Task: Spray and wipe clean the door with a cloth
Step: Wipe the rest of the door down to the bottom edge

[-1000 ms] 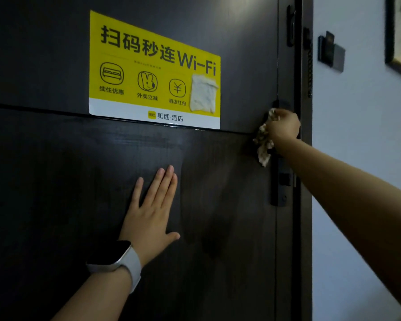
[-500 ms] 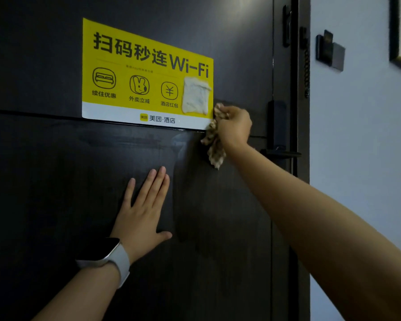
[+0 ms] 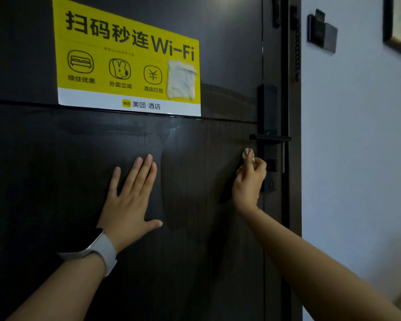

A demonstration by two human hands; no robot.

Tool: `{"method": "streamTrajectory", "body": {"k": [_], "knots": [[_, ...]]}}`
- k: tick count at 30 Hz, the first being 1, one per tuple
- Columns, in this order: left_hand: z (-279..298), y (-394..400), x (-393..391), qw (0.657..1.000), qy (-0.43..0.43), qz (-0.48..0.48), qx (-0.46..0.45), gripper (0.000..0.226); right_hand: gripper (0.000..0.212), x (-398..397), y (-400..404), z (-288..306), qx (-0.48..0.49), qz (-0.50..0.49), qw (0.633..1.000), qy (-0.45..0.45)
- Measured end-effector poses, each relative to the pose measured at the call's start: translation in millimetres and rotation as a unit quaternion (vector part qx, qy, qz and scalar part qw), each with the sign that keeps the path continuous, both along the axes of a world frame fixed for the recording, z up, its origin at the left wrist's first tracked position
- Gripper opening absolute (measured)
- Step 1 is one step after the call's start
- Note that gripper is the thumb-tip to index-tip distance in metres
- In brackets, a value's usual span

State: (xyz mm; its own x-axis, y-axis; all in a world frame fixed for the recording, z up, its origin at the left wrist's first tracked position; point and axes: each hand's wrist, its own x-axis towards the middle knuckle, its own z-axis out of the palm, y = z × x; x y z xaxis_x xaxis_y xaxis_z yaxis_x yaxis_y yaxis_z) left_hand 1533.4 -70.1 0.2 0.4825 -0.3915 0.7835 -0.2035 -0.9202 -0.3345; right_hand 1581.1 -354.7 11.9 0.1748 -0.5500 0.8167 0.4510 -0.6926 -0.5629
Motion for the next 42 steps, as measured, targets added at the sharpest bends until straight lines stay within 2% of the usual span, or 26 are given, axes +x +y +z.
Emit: {"method": "streamTrajectory", "body": {"k": [2,6,9,11,15,17,21,24,28,29,32,33,37,40,42], "knots": [[-0.4,0.3,1.4,1.0,-0.001,-0.002,0.0,0.143,0.036,2.7,-4.8,15.7,-0.01,0.034,0.999,0.008],[-0.4,0.8,3.0,1.0,-0.007,0.003,0.0,0.144,0.05,8.1,-26.7,47.0,-0.061,0.03,0.997,0.036],[-0.1,0.5,1.8,1.0,-0.009,0.002,0.0,0.144,0.071,11.2,-32.9,12.4,-0.136,-0.022,0.99,0.037],[-0.8,0.3,1.7,1.0,-0.009,0.002,0.003,0.144,0.082,9.4,-34.6,-29.1,-0.142,-0.035,0.987,0.058],[-0.1,-0.2,1.4,1.0,-0.015,0.006,0.006,0.145,0.08,-4.9,-32.9,-68.9,-0.13,-0.032,0.986,0.096],[-0.3,0.2,2.2,1.0,-0.016,0.002,0.006,0.145,0.079,-6.6,-31.9,-50.5,-0.127,-0.026,0.987,0.099],[-1.7,0.9,6.3,0.999,-0.033,-0.003,-0.001,0.145,0.066,5.5,-40.2,25.8,-0.132,-0.017,0.989,0.065],[-4.1,0.2,6.8,0.999,-0.053,-0.011,0.002,0.145,0.062,6.8,-40.8,34.7,-0.146,-0.025,0.988,0.05],[-4.7,1.4,5.0,0.998,-0.064,-0.014,0.011,0.137,0.078,-5.8,-35.1,-23.5,-0.123,-0.032,0.987,0.099],[-7.6,1.6,3.9,0.997,-0.066,-0.018,0.023,0.128,0.08,-10.5,-33.2,-43.5,-0.113,-0.033,0.987,0.113],[-37.5,-2.1,-0.1,0.991,-0.096,-0.055,0.077,0.077,0.073,-27.7,-23.8,-101.9,-0.1,-0.007,0.983,0.154],[-53.7,-5.3,-2.2,0.989,-0.093,-0.069,0.091,0.072,0.07,-34.6,-20.9,-119.3,-0.101,0.006,0.981,0.167],[-118.3,-30.3,-19.5,0.987,-0.004,-0.111,0.119,0.098,0.057,-63.4,-21.5,-182.6,-0.089,0.076,0.968,0.223],[-151.4,-47.0,-18.5,0.988,0.036,-0.107,0.107,0.109,0.055,-80.7,-25.0,-229.4,-0.028,0.134,0.962,0.238],[-165.9,-52.1,-9.9,0.989,0.066,-0.077,0.11,0.12,0.054,-87.4,-26.4,-248.9,0.021,0.123,0.966,0.228]]}}
